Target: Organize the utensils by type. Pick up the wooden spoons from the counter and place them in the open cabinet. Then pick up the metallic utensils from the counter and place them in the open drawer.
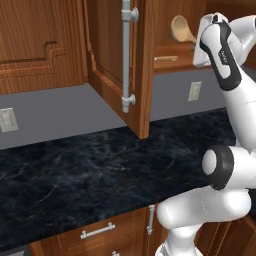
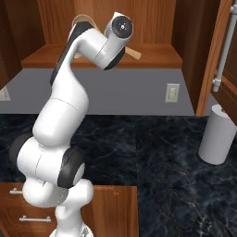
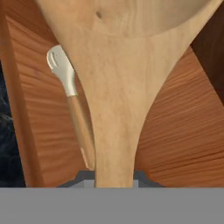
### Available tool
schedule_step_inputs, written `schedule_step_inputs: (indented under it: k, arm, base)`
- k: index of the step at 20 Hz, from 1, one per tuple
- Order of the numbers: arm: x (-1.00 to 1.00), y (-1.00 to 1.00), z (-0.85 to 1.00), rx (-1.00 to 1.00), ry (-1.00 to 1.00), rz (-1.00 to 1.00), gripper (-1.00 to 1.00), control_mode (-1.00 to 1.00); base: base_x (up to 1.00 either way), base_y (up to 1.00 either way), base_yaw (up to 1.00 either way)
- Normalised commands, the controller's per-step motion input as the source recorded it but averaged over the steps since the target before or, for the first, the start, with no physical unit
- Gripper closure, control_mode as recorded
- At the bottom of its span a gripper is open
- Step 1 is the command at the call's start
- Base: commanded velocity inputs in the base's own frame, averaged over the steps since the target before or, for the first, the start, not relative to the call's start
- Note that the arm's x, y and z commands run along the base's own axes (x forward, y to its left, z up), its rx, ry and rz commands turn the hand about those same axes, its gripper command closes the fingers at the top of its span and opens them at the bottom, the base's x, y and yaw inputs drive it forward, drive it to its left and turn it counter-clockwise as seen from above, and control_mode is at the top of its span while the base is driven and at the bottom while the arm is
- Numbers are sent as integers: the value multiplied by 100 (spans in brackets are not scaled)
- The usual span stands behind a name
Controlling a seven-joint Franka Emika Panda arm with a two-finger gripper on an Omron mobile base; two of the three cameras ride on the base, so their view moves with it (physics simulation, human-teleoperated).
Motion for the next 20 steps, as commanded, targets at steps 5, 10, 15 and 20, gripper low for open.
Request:
schedule_step_inputs:
  k: [5, 10, 15, 20]
  arm:
    - [45, -6, 11, 0, 21, 13, 100, -100]
    - [39, -6, 4, 0, 17, 12, 100, -100]
    - [40, -2, 0, 0, 0, 11, 100, -100]
    - [20, -2, -3, 0, 0, 5, 100, -100]
  base:
    - [0, 0, 0]
    - [0, 0, 0]
    - [0, 0, 0]
    - [0, 0, 0]
